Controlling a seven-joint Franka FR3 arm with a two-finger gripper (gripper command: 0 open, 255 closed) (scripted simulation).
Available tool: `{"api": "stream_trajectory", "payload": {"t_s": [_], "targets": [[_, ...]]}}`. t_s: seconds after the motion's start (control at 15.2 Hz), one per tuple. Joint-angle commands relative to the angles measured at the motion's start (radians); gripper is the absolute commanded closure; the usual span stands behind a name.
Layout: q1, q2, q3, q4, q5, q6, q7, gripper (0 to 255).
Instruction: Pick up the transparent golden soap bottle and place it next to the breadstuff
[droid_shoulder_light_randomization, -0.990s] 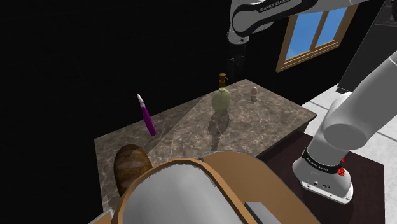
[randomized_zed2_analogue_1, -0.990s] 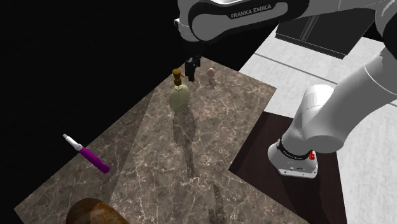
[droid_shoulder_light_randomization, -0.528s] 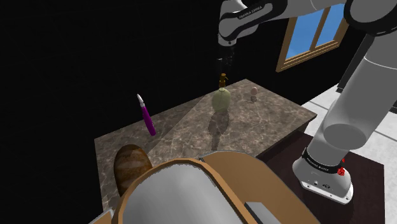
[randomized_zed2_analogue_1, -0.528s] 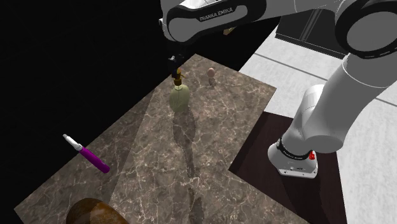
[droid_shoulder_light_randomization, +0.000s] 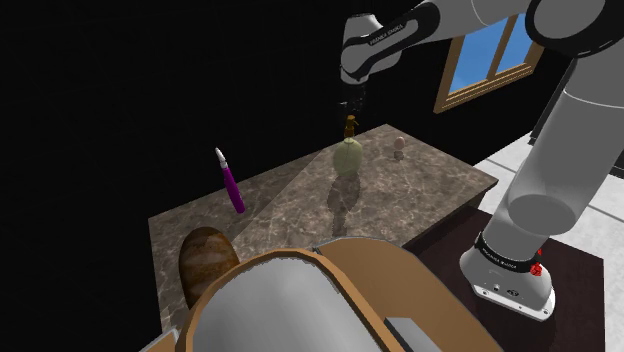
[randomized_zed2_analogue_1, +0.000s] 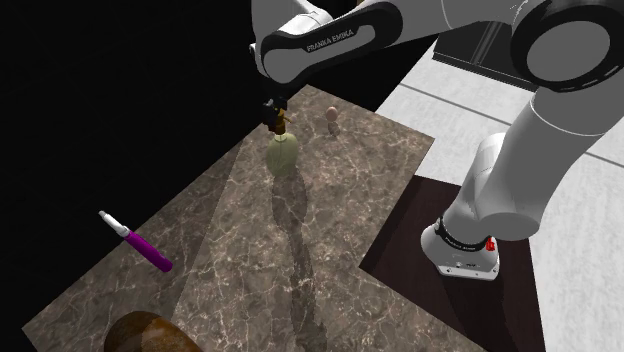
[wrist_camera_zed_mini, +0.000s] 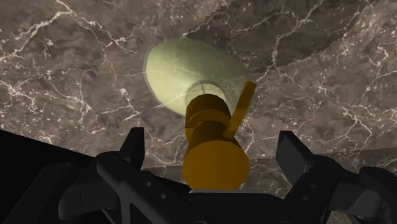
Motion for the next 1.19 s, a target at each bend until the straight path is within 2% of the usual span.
{"api": "stream_trajectory", "payload": {"t_s": [0.0,0.4,0.46,1.12], "targets": [[0.0,0.007,0.0,-0.003,0.001,0.01,-0.001,0],[0.0,0.007,0.0,-0.003,0.001,0.01,-0.001,0],[0.0,0.007,0.0,-0.003,0.001,0.01,-0.001,255],[0.0,0.002,0.0,0.005,0.0,-0.003,0.0,255]]}}
